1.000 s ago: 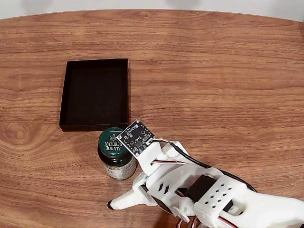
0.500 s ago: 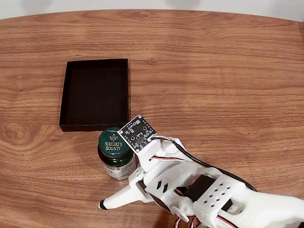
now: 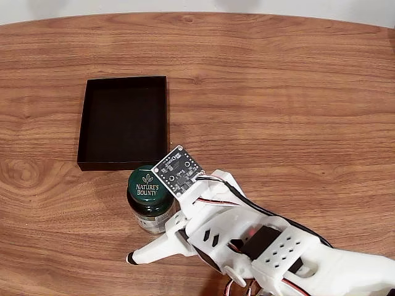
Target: Pick up the pill bottle and place it in the black box.
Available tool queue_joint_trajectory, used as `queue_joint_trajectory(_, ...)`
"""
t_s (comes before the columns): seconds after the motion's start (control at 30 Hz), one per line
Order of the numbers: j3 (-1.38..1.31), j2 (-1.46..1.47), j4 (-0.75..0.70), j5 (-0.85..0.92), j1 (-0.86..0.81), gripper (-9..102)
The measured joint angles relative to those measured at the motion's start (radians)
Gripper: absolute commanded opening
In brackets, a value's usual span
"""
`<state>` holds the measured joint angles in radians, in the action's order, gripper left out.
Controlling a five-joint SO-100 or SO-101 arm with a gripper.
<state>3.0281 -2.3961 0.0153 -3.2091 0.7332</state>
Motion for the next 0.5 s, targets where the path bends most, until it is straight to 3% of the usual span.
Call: queue_joint_trajectory(0.5, 0.000, 0.041, 0.094, -0.003, 0.000, 59)
